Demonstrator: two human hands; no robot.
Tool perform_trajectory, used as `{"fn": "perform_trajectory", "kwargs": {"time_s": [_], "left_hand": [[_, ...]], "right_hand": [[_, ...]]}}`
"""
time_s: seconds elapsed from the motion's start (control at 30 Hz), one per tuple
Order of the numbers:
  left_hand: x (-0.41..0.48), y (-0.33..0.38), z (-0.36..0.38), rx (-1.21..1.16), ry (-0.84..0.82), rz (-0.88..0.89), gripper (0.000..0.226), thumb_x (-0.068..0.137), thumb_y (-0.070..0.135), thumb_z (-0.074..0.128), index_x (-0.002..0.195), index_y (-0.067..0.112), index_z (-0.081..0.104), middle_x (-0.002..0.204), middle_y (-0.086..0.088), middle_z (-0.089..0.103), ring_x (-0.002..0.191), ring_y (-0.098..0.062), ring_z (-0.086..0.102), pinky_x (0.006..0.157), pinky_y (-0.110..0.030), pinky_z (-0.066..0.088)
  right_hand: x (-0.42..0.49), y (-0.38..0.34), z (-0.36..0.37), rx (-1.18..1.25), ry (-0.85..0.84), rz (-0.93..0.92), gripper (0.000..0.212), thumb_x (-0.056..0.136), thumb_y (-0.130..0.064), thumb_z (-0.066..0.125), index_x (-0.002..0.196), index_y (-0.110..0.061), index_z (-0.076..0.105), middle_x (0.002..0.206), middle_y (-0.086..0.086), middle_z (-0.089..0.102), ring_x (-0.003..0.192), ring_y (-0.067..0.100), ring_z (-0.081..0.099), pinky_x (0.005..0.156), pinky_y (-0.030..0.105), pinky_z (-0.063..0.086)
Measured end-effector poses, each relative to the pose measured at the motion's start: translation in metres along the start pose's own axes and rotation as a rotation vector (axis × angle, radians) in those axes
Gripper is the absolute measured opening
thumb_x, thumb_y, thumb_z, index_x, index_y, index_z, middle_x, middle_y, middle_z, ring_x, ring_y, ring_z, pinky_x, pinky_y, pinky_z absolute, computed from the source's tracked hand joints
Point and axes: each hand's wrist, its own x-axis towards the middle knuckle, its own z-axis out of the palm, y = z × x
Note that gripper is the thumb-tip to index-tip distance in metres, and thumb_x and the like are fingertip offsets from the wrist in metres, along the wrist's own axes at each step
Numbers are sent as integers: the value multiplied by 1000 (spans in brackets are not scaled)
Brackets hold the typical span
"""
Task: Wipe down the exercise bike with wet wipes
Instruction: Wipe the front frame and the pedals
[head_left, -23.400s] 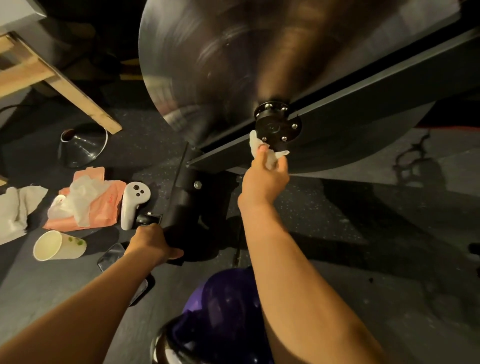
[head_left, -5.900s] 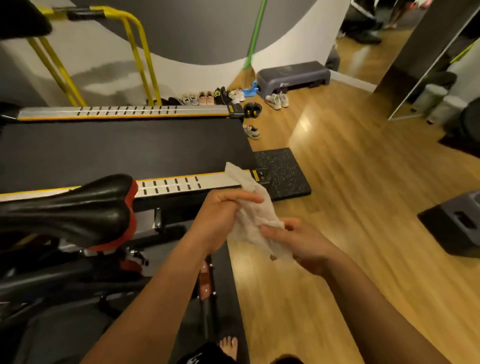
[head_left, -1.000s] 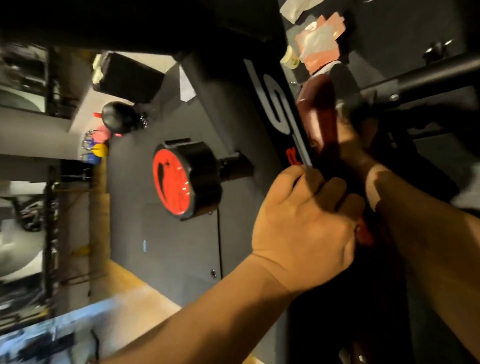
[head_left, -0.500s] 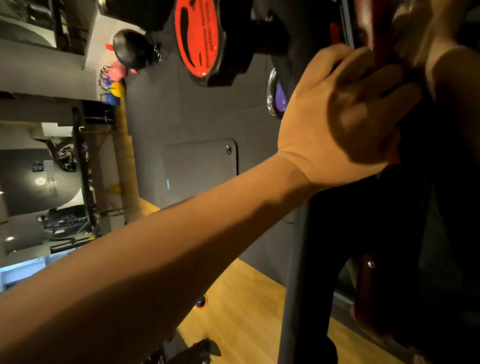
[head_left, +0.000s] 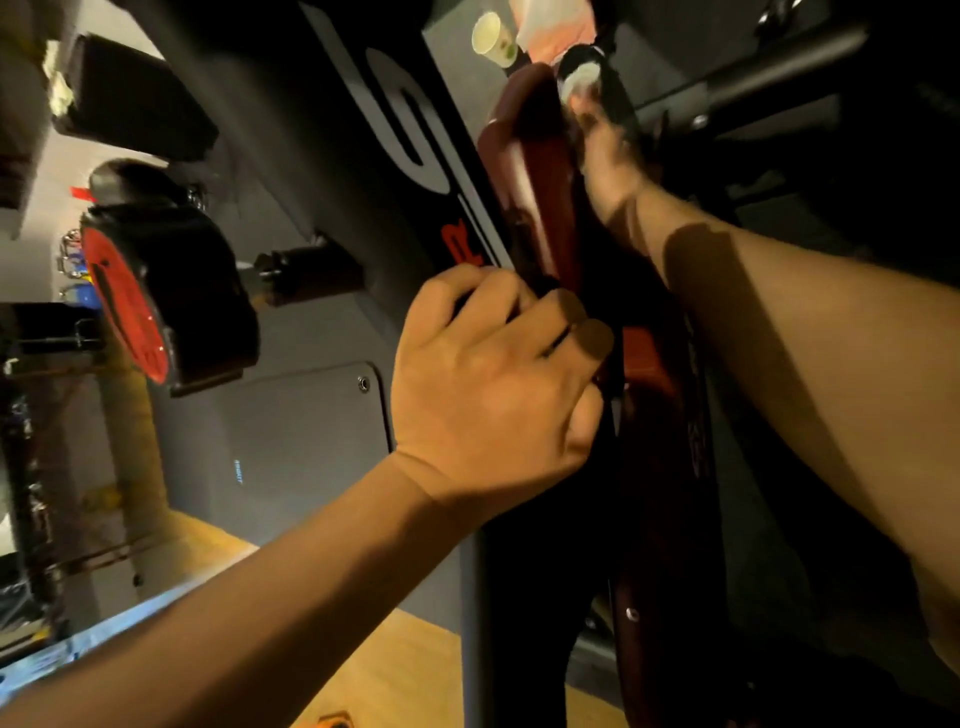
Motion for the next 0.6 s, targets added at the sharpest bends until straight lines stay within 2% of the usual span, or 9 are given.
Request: {"fn": "perform_trajectory", "kwargs": {"time_s": [0.03, 0.1, 0.17, 0.23, 0.27, 0.33, 0.43, 0.5, 0.6], "left_hand": [[0, 0, -1, 7, -2, -1, 25, 83, 28, 47, 85, 22, 72, 84, 6, 69, 73, -25, 56, 83, -39, 36], [-1, -3, -1, 25, -11, -12, 24, 83, 28, 48, 84, 21, 71, 82, 6, 68, 72, -26, 56, 82, -39, 36], [-1, -2, -3, 39, -24, -15, 21, 82, 28, 51, 83, 21, 70, 81, 5, 67, 73, -25, 55, 83, -38, 36], [0, 1, -4, 43, -52, -9, 19, 82, 29, 51, 82, 22, 69, 82, 5, 66, 73, -25, 54, 83, -38, 35], [0, 2, -4, 54, -58, -5, 19, 82, 30, 51, 82, 22, 69, 82, 5, 66, 74, -25, 54, 83, -38, 35], [-1, 0, -2, 74, -33, 0, 18, 82, 30, 51, 79, 22, 68, 82, 6, 66, 73, -25, 55, 82, -38, 36], [-2, 2, -3, 46, 22, -7, 19, 82, 27, 50, 75, 23, 67, 82, 7, 67, 70, -25, 56, 80, -38, 38], [1, 4, -4, 18, 5, -6, 20, 82, 25, 49, 74, 24, 67, 83, 8, 68, 68, -25, 57, 77, -38, 40], [-1, 0, -3, 34, -101, -36, 21, 82, 24, 49, 79, 23, 70, 90, 7, 70, 73, -27, 60, 80, -40, 39]], "right_hand": [[-16, 9, -7, 41, -46, -58, 66, 95, -65, 35, 137, -17, 51, 119, -9, 56, 106, 3, 53, 92, 18, 35], [-58, 35, -18, -56, -128, -139, 56, 100, -57, 29, 138, -20, 48, 116, -19, 44, 100, -17, 41, 104, 19, 28], [-101, 61, -21, -100, -230, -13, 24, 104, -38, 33, 116, -33, 53, 107, -20, 45, 83, -29, 42, 89, 0, 31], [-106, 69, -22, -78, -211, 48, 27, 104, -25, 39, 83, -33, 54, 80, -19, 50, 63, -18, 50, 66, 1, 37], [-91, 67, -19, -80, -134, 104, 30, 104, -27, 43, 79, -27, 60, 72, -16, 54, 62, -10, 52, 63, 7, 39], [-50, 39, -10, -134, -71, 80, 33, 103, -33, 44, 108, -13, 70, 95, -4, 67, 91, 6, 61, 80, 17, 44], [14, 3, -2, -178, -48, 0, 44, 104, -37, 34, 145, -23, 42, 147, 5, 44, 134, 22, 41, 102, 19, 28], [23, -4, -1, -219, -75, -38, 49, 105, -41, 25, 148, -21, 38, 150, 4, 41, 136, 20, 39, 103, 20, 30], [-32, 25, -7, -206, -90, -96, 48, 102, -49, 32, 137, -23, 53, 133, -4, 58, 110, 3, 56, 85, 7, 41]]}}
